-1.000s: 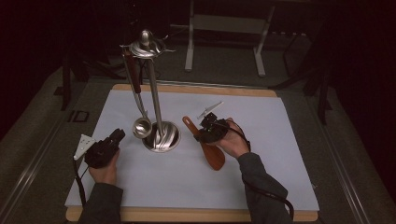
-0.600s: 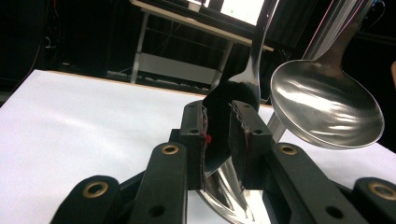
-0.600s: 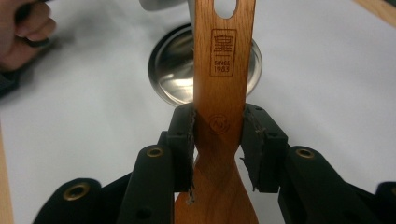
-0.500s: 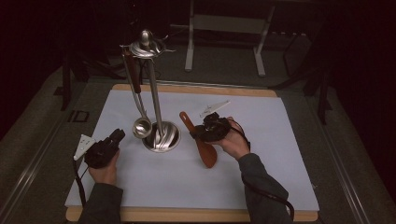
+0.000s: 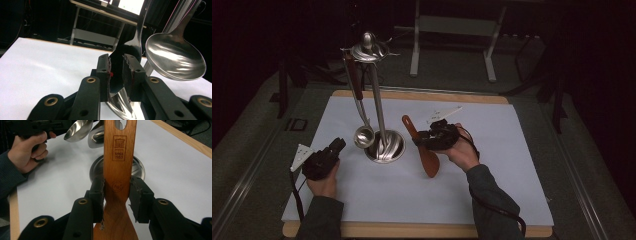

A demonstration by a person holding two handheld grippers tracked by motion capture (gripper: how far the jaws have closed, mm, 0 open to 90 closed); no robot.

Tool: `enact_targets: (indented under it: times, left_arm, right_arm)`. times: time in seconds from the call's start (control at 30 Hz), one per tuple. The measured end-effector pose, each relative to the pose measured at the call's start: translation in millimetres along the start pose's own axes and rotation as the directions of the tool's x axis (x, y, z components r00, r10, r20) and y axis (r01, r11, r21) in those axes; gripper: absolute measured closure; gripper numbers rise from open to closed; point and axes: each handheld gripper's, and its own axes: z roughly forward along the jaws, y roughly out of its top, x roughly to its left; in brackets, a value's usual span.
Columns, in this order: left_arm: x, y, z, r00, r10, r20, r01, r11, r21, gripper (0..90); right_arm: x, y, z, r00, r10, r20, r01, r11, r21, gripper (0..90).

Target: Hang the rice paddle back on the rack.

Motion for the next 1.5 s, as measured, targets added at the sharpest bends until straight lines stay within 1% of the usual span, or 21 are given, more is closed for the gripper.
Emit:
enact_targets:
  times: [0.13,0.33,0.37,0.53,0.57,0.9,1.3,1.5]
  left_arm:
    - [0.3,0.2,0.2,1.0,-0.002,0.001,0.002,1.0,-0.003,76.0]
    - [0.4,0.1,1.0,1.0,-0.004,0.002,0.004,1.0,-0.004,76.0]
    - [0.4,0.0,1.1,1.0,-0.004,0.001,0.004,1.0,-0.002,76.0]
    - [0.5,-0.1,1.1,1.0,-0.002,0.0,0.002,1.0,0.001,76.0]
    - [0.4,-0.1,1.2,1.0,-0.003,0.0,0.003,1.0,0.0,76.0]
    - [-0.2,-0.1,0.4,1.0,-0.004,0.0,0.004,1.0,-0.001,76.0]
    - [-0.8,0.1,0.1,1.0,-0.003,0.002,0.003,1.0,-0.003,76.0]
    - [-0.8,0.1,0.1,1.0,-0.003,0.001,0.003,1.0,-0.003,76.0]
  right_arm:
    - [2.5,3.8,-2.0,1.0,0.0,-0.001,0.0,1.0,-0.018,66.3]
    - [5.5,10.1,-7.4,0.9999,0.0,-0.014,-0.001,0.998,-0.063,66.3]
    - [6.6,12.3,-9.0,0.9999,-0.001,-0.017,0.0,0.997,-0.078,66.3]
    - [8.0,17.1,-12.5,0.9997,-0.004,-0.023,0.002,0.995,-0.099,66.3]
    - [8.3,19.3,-14.0,0.9996,-0.004,-0.027,0.0,0.994,-0.112,66.3]
    - [12.4,27.2,-20.0,0.9992,-0.023,-0.033,0.018,0.989,-0.146,66.3]
    - [19.2,32.3,-24.1,0.9986,-0.03,-0.042,0.022,0.983,-0.181,66.3]
    - [19.7,34.7,-26.8,0.9986,-0.033,-0.041,0.024,0.98,-0.2,66.3]
